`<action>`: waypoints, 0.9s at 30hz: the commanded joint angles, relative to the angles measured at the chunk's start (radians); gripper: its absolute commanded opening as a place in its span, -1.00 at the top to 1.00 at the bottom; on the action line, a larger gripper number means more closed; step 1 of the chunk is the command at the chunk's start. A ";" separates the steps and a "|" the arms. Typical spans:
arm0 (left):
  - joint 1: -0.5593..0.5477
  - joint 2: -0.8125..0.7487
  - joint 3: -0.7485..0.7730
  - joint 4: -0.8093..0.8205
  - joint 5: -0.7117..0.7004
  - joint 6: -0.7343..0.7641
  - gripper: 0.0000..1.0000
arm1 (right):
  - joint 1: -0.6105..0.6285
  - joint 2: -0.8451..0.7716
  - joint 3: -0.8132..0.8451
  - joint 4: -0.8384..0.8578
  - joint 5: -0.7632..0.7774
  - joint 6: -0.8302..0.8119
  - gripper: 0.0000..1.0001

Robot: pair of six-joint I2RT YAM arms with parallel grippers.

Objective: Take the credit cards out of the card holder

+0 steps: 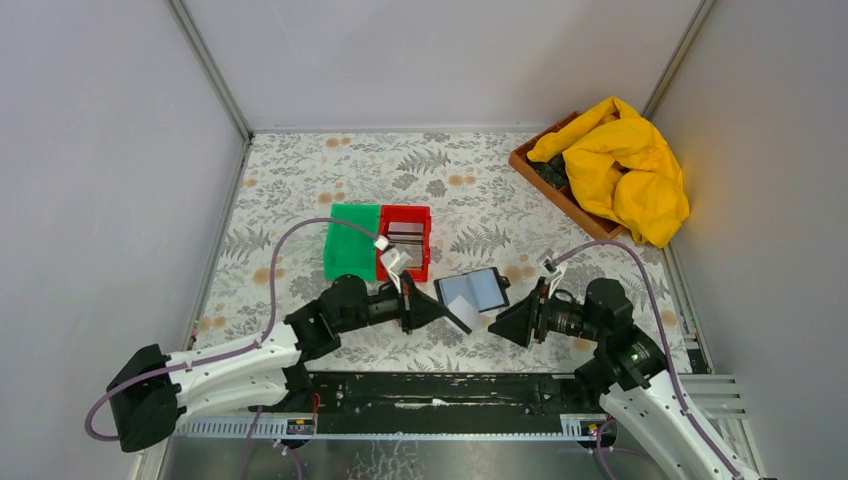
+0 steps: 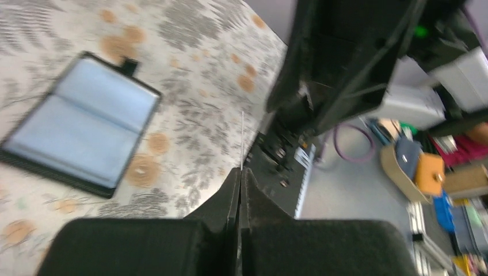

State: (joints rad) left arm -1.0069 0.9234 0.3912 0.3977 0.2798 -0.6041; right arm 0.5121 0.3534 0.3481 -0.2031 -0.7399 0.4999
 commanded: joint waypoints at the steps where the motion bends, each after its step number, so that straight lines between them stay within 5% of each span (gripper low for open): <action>1: 0.072 -0.067 0.038 -0.117 -0.252 -0.050 1.00 | -0.002 -0.055 0.076 -0.090 0.264 -0.044 -0.17; 8: 0.252 -0.129 0.077 -0.225 -0.532 -0.107 1.00 | -0.002 -0.094 0.044 -0.097 0.355 -0.027 -0.17; 15: 0.471 0.057 0.214 -0.266 -0.475 -0.167 1.00 | -0.002 -0.078 0.055 -0.107 0.335 -0.043 -0.17; 27: 0.505 0.368 0.403 -0.242 -0.505 -0.186 1.00 | -0.002 -0.077 0.054 -0.107 0.336 -0.042 -0.17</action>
State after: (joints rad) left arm -0.5133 1.2270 0.7528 0.1268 -0.2081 -0.7689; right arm 0.5121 0.2722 0.3820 -0.3256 -0.4095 0.4713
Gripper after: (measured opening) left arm 0.011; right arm 0.583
